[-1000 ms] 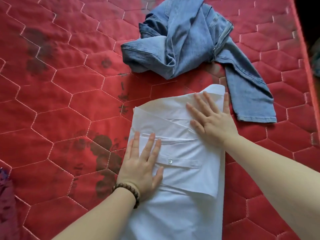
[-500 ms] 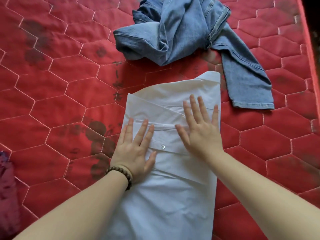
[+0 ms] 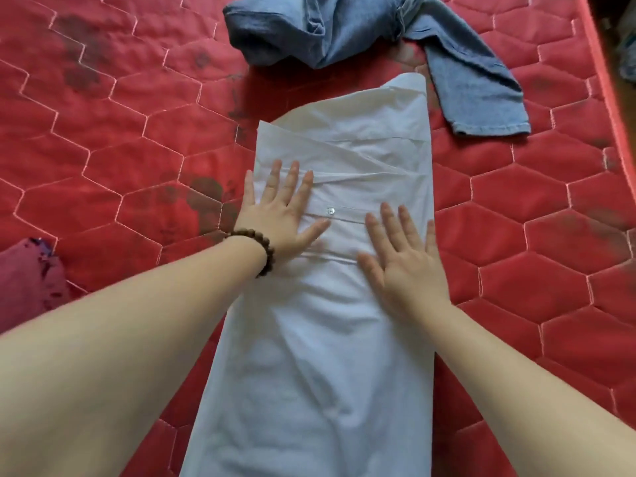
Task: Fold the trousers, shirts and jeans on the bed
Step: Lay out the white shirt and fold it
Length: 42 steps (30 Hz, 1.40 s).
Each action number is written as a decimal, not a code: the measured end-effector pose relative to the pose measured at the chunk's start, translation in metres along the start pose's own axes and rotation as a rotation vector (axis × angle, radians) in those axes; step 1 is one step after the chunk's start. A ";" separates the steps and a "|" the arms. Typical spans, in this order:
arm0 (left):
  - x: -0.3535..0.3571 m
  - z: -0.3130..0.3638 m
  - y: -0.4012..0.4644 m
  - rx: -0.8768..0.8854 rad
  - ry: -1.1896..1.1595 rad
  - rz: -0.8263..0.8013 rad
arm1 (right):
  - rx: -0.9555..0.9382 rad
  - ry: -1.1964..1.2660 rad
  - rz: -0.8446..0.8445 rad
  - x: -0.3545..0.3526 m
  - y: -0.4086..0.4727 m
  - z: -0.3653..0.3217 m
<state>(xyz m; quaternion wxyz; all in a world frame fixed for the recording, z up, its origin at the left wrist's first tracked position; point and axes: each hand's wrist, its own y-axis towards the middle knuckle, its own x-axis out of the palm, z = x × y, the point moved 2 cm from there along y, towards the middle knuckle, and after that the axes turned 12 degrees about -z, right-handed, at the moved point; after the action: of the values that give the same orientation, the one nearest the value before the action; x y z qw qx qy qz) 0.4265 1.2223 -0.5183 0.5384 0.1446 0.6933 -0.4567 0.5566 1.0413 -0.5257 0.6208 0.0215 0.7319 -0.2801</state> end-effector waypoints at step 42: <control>0.153 -0.037 -0.311 0.490 0.079 0.054 | -0.023 0.099 -0.102 0.110 -0.313 -0.062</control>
<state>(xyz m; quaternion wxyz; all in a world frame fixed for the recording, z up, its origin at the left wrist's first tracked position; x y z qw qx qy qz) 0.1309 1.0385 -0.5045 0.4719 0.3070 0.5782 -0.5905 0.3575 0.7700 -0.5031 0.5691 -0.0092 0.7651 -0.3012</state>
